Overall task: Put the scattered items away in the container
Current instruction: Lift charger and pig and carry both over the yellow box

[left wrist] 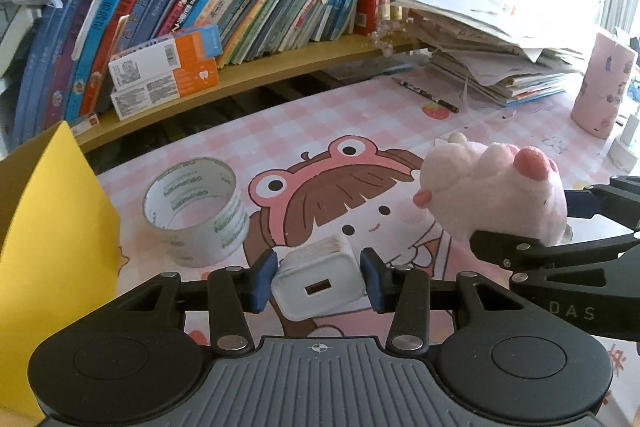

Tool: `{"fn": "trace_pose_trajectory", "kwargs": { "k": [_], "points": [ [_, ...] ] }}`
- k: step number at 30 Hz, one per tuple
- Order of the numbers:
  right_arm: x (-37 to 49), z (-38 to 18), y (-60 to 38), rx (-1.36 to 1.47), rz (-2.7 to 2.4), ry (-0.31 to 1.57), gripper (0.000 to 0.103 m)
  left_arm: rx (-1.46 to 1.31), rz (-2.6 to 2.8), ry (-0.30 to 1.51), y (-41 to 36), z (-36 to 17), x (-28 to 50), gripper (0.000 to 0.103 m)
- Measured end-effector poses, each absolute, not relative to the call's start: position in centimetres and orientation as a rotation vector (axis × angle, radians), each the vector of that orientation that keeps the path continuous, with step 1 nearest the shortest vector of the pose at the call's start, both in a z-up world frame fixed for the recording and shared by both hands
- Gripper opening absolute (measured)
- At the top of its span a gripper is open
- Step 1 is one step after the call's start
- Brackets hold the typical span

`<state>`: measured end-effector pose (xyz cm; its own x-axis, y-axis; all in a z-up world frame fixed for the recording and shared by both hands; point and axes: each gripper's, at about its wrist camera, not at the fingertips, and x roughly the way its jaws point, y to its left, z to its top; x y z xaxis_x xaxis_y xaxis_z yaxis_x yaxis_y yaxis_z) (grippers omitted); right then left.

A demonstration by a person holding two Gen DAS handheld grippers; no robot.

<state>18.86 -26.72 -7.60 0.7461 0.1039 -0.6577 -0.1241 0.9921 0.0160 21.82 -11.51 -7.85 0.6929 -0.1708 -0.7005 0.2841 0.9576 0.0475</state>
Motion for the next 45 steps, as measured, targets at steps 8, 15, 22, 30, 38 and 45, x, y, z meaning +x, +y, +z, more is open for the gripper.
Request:
{"fn": "trace_pose_trajectory", "kwargs": {
  "k": [8,15,22,30,38,45],
  "points": [
    [16.7,-6.8,-26.1,-0.047,0.138,0.698,0.065,0.141,-0.254,0.742,-11.1,-6.9,19.6,0.044],
    [14.9,-6.1,-25.7,-0.068,0.146,0.681,0.065,0.121,-0.263,0.721,-10.7,-6.2,17.5,0.044],
    [13.1,-5.4,-25.2,-0.082,0.13,0.668,0.065,0.105,-0.273,0.705,-9.8,-5.7,15.5,0.044],
    [10.7,-4.5,-23.9,-0.094,0.107,0.648,0.065,0.086,-0.298,0.68,-8.2,-4.7,13.5,0.044],
    [8.5,-3.7,-22.7,-0.109,0.081,0.634,0.065,0.078,-0.321,0.66,-6.8,-4.1,11.9,0.044],
    [7.2,-3.1,-21.6,-0.114,0.067,0.617,0.065,0.071,-0.34,0.641,-5.5,-3.5,10.7,0.044]
  ]
}}
